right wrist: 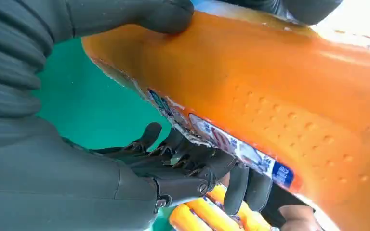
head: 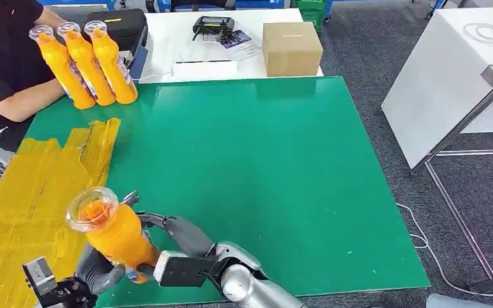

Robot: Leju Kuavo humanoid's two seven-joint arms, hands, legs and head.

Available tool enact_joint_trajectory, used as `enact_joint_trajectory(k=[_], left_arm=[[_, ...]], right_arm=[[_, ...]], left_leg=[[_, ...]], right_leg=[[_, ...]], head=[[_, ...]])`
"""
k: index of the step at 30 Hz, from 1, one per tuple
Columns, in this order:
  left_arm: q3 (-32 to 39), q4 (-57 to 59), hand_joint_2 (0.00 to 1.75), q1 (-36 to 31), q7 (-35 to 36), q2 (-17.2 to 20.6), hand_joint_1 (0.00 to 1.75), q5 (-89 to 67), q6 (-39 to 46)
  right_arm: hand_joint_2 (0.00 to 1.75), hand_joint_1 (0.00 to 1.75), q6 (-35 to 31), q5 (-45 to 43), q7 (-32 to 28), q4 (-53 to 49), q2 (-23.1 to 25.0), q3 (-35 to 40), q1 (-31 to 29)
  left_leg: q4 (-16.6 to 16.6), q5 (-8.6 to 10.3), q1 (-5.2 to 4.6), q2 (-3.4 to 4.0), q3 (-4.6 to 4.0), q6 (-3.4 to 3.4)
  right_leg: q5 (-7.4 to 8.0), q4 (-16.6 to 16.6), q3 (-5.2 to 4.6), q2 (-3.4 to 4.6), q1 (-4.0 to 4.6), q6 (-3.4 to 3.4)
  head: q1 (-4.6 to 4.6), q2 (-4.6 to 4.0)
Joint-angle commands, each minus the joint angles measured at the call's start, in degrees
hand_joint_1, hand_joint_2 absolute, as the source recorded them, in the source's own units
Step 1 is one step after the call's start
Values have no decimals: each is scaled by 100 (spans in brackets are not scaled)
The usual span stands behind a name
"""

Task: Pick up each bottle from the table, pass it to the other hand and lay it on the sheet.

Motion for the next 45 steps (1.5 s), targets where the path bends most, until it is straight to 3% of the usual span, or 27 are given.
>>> enact_joint_trajectory(k=[1, 27, 28, 29, 30, 32, 45], left_arm=[[-427, -63, 175, -110, -53, 25, 175, 124, -104], [-226, -96, 175, -119, -33, -68, 175, 283, -137], [-193, -99, 175, -112, -36, -88, 175, 320, -136], [-156, -120, 175, -100, -32, -91, 175, 344, -147], [-143, -122, 175, -99, -33, -95, 175, 352, -148], [-56, -135, 175, -88, -27, -129, 175, 424, -162], [141, -110, 175, -128, 52, -214, 175, 650, -204]], right_arm=[[175, 175, 34, 5, 40, 142, -110, -33, -222], [175, 175, 13, 63, 77, 119, -126, -59, -231], [175, 164, 1, 75, 95, 120, -128, -61, -232], [175, 37, -22, 88, 116, 115, -124, -77, -231], [175, 40, -22, 89, 116, 115, -124, -80, -231], [175, 0, -76, 118, 149, 110, -118, -107, -222], [175, 0, -19, 122, 174, 98, -149, -92, -244]], left_leg=[[3, -5, 7, -5, 14, 6], [0, -1, 1, -5, 5, 4], [0, -1, 1, -6, 4, 4], [2, -3, 3, -4, 7, 4], [2, -3, 2, -3, 7, 4], [2, -4, 5, -2, 9, 4], [-1, -1, 2, -4, 9, 4]], right_leg=[[-4, -9, 24, -11, 9, -5], [-2, -5, 11, -9, 3, -3], [-2, -4, 9, -9, 2, -2], [-3, -5, 14, -9, 5, -3], [-3, -4, 12, -7, 3, -3], [-2, -7, 16, -7, 6, -4], [-1, -8, 15, -9, 4, -3]], head=[[0, 0], [0, 0], [0, 0], [0, 0], [0, 0], [-2, 0], [-2, 0]])
